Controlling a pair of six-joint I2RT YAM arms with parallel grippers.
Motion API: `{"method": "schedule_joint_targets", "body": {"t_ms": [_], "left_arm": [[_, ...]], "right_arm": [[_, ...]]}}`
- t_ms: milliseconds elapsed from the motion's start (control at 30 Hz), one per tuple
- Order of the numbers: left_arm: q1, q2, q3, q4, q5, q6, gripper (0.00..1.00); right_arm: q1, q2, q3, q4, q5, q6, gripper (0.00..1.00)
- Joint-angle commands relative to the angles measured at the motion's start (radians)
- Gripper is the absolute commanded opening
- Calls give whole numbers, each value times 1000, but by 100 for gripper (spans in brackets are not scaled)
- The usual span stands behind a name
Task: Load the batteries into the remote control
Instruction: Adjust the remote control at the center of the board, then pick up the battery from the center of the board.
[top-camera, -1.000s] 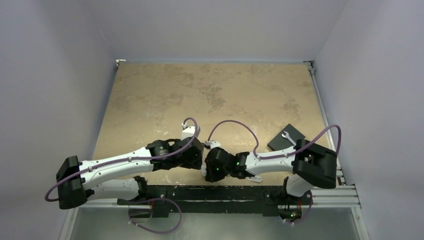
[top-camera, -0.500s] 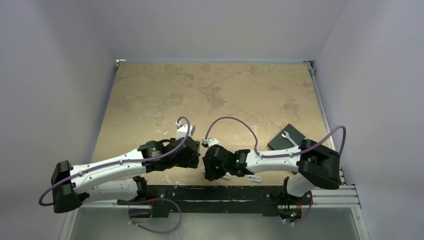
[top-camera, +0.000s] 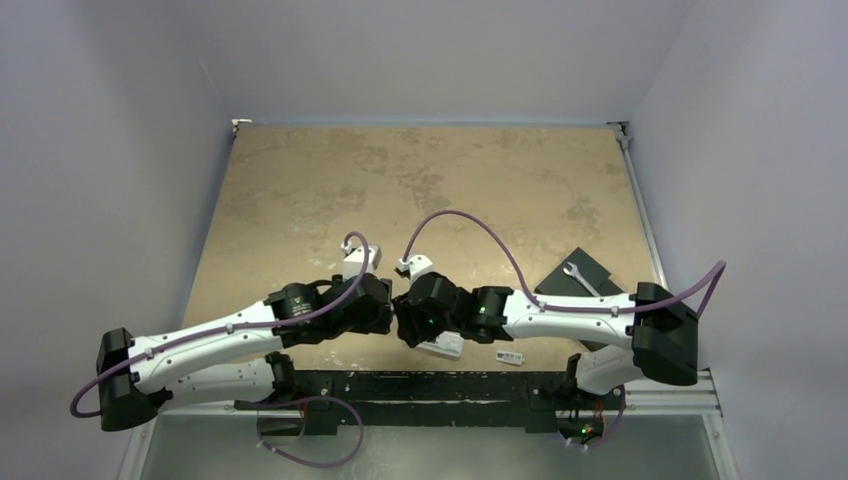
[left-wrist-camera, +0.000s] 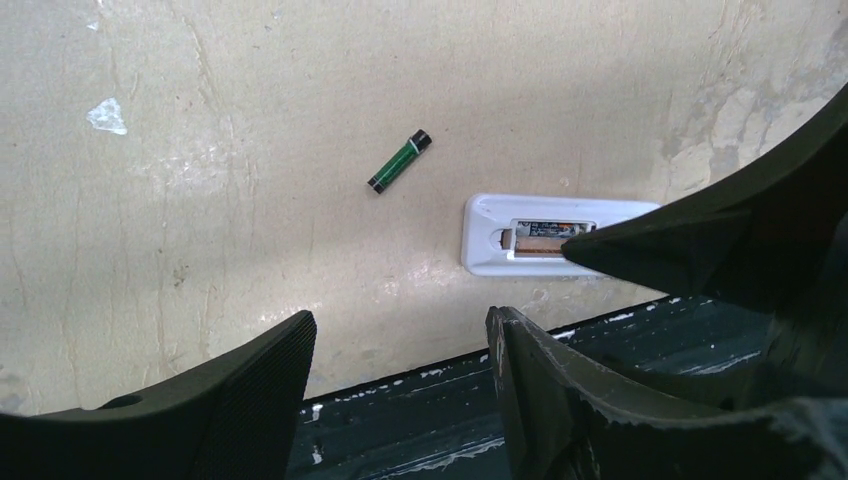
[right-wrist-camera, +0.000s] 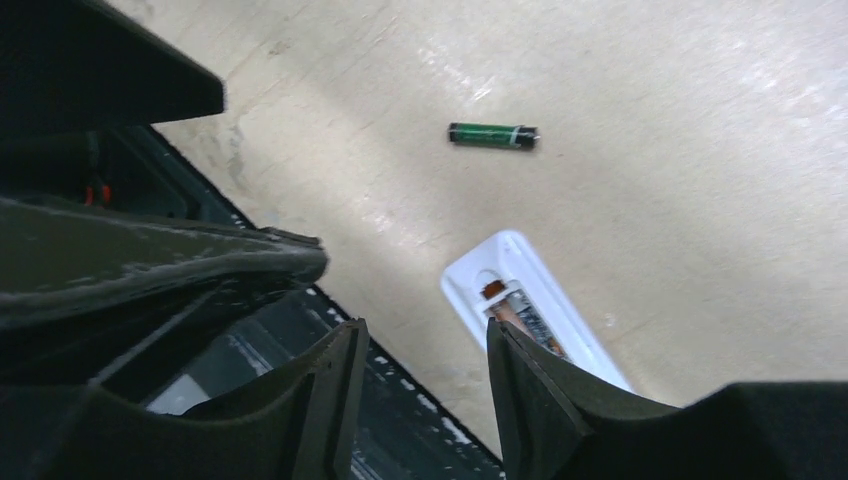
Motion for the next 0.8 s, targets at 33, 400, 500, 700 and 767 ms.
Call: {"method": "schedule_joint_targets", "body": {"t_ms": [33, 400, 500, 700, 767], "left_arm": [[8, -48, -4, -40, -46, -25, 63], [8, -178, 14, -95, -84, -53, 64], [8, -210, 28, -101, -94, -42, 64], [8, -245, 85, -114, -84, 26, 65], [8, -266, 102, -113, -99, 51, 66]], "right_arm": [[-39, 12, 80, -68, 83, -142, 56], [-150, 39, 122, -3, -63, -383, 61], [-171, 47, 127, 24, -130, -440, 61], [-177, 83, 161, 8, -215, -604, 62], [-177, 105, 173, 2, -233, -662, 63]]}}
